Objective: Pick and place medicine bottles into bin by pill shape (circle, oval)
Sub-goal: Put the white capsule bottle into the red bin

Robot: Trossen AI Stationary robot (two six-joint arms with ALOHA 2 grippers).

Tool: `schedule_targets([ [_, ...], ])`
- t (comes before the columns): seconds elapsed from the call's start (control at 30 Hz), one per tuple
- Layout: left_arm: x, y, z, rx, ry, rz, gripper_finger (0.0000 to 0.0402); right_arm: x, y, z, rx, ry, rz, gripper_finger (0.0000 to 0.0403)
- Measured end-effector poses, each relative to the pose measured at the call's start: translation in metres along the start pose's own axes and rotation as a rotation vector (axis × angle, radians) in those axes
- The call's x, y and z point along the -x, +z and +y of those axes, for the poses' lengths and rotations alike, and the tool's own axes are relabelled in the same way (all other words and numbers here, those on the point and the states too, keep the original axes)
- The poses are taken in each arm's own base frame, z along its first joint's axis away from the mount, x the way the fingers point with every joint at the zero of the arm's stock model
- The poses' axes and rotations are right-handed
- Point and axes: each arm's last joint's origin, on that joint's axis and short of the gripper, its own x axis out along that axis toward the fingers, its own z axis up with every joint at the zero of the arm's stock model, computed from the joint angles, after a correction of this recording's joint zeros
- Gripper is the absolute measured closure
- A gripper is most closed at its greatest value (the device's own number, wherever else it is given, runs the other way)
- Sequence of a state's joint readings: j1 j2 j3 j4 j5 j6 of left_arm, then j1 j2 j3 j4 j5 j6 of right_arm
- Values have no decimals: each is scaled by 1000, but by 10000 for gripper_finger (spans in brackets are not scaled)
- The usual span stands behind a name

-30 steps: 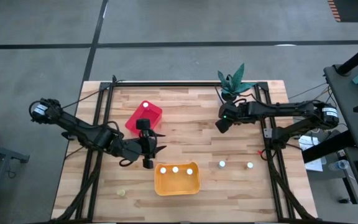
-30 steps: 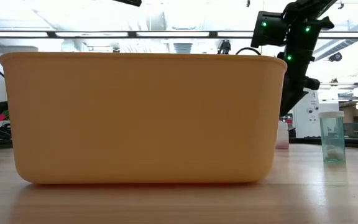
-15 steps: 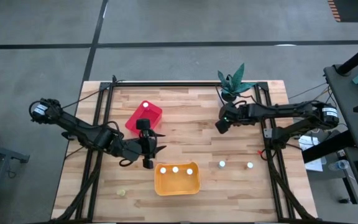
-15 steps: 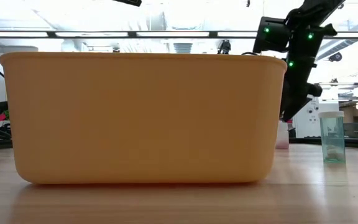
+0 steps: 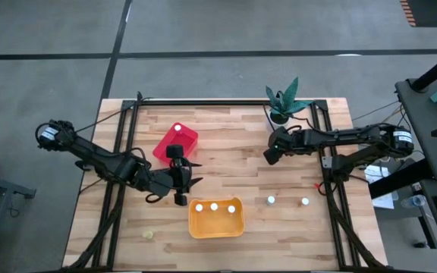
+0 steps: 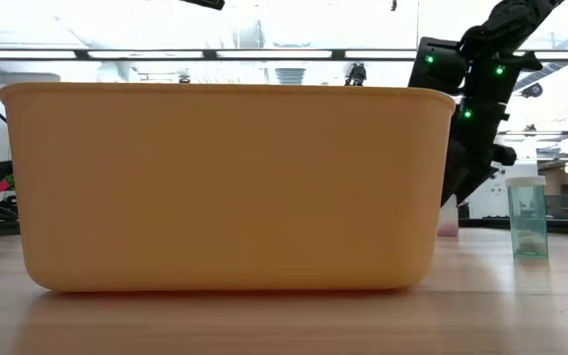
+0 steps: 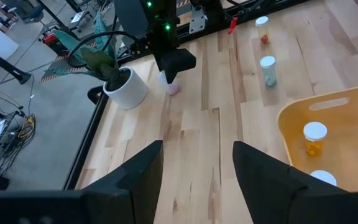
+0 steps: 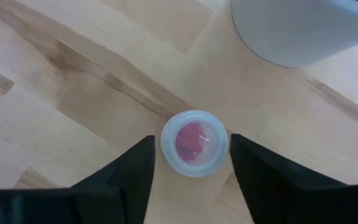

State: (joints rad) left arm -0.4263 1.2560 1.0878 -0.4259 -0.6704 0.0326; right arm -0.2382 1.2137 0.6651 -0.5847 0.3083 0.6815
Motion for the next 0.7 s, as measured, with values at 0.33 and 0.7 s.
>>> schedule_targets([
  [0.33, 0, -1, 0, 1, 0, 2, 224, 0, 0, 0, 18, 1, -5, 281],
  [0.7, -3, -5, -2, 18, 1, 14, 223, 23, 8, 19, 102, 92, -74, 269],
])
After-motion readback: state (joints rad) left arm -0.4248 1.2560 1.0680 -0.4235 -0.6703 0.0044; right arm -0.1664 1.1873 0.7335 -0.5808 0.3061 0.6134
